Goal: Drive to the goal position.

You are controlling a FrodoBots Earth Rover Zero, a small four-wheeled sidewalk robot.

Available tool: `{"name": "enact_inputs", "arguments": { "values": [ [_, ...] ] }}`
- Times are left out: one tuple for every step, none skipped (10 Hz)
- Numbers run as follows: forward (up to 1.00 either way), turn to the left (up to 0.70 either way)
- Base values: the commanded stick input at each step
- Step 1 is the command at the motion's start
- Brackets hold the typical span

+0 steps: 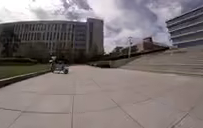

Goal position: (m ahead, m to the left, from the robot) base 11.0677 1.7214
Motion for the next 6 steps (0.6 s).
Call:
{"name": "enact_inputs", "arguments": {
  "values": [
    [1.0, 0.0],
    [1.0, 0.0],
    [1.0, 0.0],
    [1.0, 0.0],
    [1.0, 0.0],
    [1.0, 0.0]
  ]
}}
